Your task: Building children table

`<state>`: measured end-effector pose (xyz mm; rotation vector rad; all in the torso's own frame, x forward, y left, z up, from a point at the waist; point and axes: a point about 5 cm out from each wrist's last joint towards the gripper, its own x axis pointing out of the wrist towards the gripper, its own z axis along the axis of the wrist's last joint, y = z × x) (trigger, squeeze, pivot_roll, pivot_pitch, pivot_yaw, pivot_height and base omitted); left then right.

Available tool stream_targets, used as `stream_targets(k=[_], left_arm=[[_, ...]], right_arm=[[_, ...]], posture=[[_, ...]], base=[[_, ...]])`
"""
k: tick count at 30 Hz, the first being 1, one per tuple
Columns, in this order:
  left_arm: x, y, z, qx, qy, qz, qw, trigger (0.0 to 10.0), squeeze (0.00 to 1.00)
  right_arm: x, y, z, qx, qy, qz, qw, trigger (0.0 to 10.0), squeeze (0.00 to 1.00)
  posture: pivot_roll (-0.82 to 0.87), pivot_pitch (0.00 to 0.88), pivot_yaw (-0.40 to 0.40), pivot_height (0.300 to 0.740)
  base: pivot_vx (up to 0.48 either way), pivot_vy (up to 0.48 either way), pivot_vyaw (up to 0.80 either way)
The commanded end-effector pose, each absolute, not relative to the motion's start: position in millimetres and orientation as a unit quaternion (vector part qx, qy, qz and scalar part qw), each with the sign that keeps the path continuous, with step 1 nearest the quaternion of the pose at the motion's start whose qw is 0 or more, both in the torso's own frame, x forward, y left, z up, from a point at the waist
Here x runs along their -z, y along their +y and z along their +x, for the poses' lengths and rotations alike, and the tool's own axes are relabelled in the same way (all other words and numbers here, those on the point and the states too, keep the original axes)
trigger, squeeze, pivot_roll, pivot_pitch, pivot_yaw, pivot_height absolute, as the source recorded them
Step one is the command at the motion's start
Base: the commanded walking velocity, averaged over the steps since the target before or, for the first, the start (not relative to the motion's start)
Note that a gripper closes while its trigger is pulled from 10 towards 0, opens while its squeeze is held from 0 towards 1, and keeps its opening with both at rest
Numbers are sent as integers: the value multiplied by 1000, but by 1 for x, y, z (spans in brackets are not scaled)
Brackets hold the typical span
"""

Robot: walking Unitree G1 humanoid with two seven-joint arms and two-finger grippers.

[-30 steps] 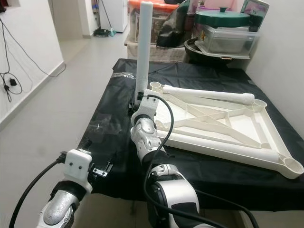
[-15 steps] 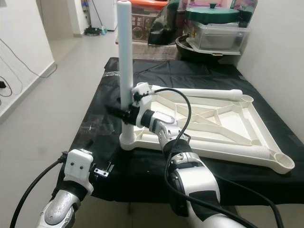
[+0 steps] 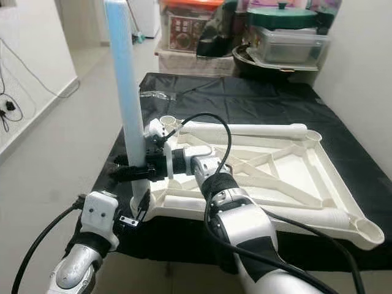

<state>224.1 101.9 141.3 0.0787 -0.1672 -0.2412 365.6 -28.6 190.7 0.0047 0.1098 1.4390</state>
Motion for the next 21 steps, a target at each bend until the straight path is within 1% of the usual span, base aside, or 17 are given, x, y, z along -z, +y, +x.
stream_targets(k=[1, 2, 3, 4, 5, 6, 7, 8, 10, 11, 13, 15, 16, 17, 19, 20, 21], left_arm=[[-138, 100, 223, 123, -78, 40, 989, 10000, 0], [-138, 100, 223, 123, -77, 40, 989, 10000, 0], [-138, 100, 223, 123, -77, 39, 989, 10000, 0], [-138, 100, 223, 124, -77, 39, 989, 10000, 0], [-138, 100, 223, 124, -77, 39, 989, 10000, 0], [-137, 100, 222, 124, -76, 38, 989, 10000, 0], [-137, 100, 222, 125, -76, 38, 989, 10000, 0], [-137, 100, 222, 125, -76, 38, 989, 10000, 0], [-136, 99, 222, 127, -75, 38, 988, 10000, 0], [-136, 99, 222, 127, -75, 37, 988, 10000, 0], [-136, 99, 222, 128, -75, 38, 988, 10000, 0], [-136, 99, 222, 128, -75, 38, 988, 10000, 0], [-136, 99, 222, 128, -75, 38, 988, 10000, 0], [-136, 99, 222, 128, -75, 38, 988, 10000, 0], [-136, 99, 223, 128, -75, 38, 988, 10000, 0], [-137, 99, 223, 129, -76, 38, 988, 10000, 0], [-137, 99, 223, 129, -76, 38, 988, 10000, 0]], right_arm=[[-184, -30, 373, -586, 56, 5, 808, 0, 0], [-181, -33, 378, -529, 54, 6, 847, 0, 0], [-179, -36, 381, -495, 53, 8, 867, 0, 0], [-176, -43, 387, -429, 58, 12, 901, 0, 0], [-176, -43, 387, -429, 58, 12, 901, 0, 0], [-174, -48, 390, -384, 62, 14, 921, 0, 0], [-171, -58, 395, -311, 67, 10, 948, 0, 0], [-171, -58, 395, -311, 67, 10, 948, 0, 0], [-165, -84, 402, -152, 73, 13, 986, 0, 0], [-162, -100, 403, -61, 76, 24, 995, 0, 0], [-156, -115, 401, 43, 81, 53, 994, 0, 0], [-156, -115, 401, 43, 81, 53, 994, 0, 0], [-153, -116, 400, 68, 84, 67, 992, 0, 0], [-153, -116, 400, 68, 84, 67, 992, 0, 0], [-155, -108, 398, 83, 82, 84, 990, 0, 0], [-159, -99, 398, 87, 74, 94, 989, 0, 0], [-159, -99, 398, 87, 74, 94, 989, 0, 0]], posture=[[42, 0, -69, 740], [42, 0, -69, 740], [42, 0, -69, 740], [30, 0, -57, 740], [30, 0, -57, 740], [30, 0, -57, 740], [20, 0, -50, 740], [20, 0, -50, 740], [15, 0, -45, 740], [15, 0, -45, 740], [19, 0, -47, 740], [19, 0, -47, 740], [19, 0, -47, 740], [19, 0, -47, 740], [18, 0, -46, 740], [18, 0, -46, 740], [18, 0, -46, 740]], base=[[0, 0, 0], [0, 0, 0], [0, 0, 0], [0, 0, 0], [0, 0, 0], [0, 0, 0], [0, 0, 0], [0, 0, 0], [0, 0, 0], [0, 0, 0], [0, 0, 0], [0, 0, 0], [0, 0, 0], [0, 0, 0], [0, 0, 0], [0, 0, 0], [0, 0, 0]])
